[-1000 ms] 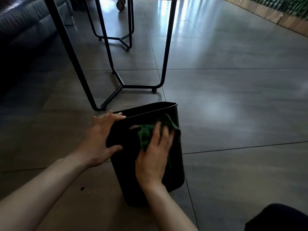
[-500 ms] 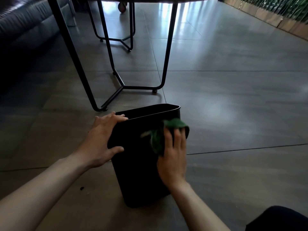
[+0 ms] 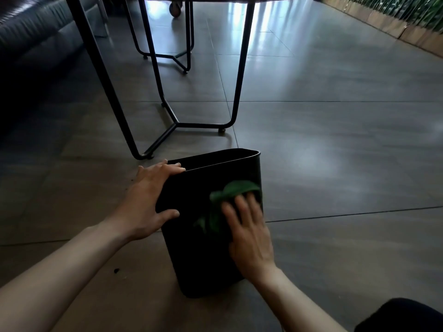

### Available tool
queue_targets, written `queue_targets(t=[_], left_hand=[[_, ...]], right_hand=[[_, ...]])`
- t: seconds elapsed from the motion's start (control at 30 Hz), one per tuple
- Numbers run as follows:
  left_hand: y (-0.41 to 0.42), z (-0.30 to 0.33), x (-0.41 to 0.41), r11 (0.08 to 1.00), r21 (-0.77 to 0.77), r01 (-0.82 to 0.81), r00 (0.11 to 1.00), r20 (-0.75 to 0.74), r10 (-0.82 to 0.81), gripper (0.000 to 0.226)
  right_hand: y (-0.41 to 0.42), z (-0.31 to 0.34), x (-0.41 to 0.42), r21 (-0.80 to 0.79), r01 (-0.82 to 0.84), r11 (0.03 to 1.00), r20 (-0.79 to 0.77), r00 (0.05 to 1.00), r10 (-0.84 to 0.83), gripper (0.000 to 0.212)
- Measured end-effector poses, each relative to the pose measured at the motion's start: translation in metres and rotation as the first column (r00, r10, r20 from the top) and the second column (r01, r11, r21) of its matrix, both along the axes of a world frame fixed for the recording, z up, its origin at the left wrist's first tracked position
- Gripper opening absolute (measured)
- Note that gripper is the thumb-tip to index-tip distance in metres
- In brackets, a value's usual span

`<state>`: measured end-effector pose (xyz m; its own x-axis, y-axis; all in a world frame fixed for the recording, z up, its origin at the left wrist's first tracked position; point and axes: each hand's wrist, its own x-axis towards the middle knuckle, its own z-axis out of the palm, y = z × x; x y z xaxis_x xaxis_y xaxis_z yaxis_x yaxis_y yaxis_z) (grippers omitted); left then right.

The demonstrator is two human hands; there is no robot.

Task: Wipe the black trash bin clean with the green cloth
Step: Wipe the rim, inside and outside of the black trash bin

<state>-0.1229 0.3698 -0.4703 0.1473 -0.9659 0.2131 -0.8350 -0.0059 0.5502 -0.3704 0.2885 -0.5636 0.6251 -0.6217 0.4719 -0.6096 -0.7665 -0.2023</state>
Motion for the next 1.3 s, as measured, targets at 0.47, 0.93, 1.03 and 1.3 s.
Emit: queue_targets(t=[0.47,0.93,1.03,1.3], left_hand=[[0.001,0.004,-0.005,1.000,-0.003,0.022,1.000,0.008,-0.022,0.087],[-0.001,0.004,-0.003,1.000,0.011,0.008,1.000,0.002,-0.008,0.087],[-0.003,0.003,-0.002,1.000,0.004,0.005,1.000,0.010,-0.005,0.088],[-0.005,-0.001,0.000,1.000,-0.012,0.005,1.000,-0.011,-0.005,0.088]], right_hand=[[0.013,0.018,-0.005,-0.081,-0.466,0.881,-0.194,0.875,0.444,0.040],[-0.006,0.025,0.032,-0.093,-0.074,0.993,-0.042,0.997,0.070,0.059],[0.009,-0.018,-0.002,-0.279,-0.420,0.864,-0.342,0.884,0.320,0.048],[-0.054,0.026,-0.010,-0.166,-0.102,0.981,0.000,0.995,0.104,0.054]])
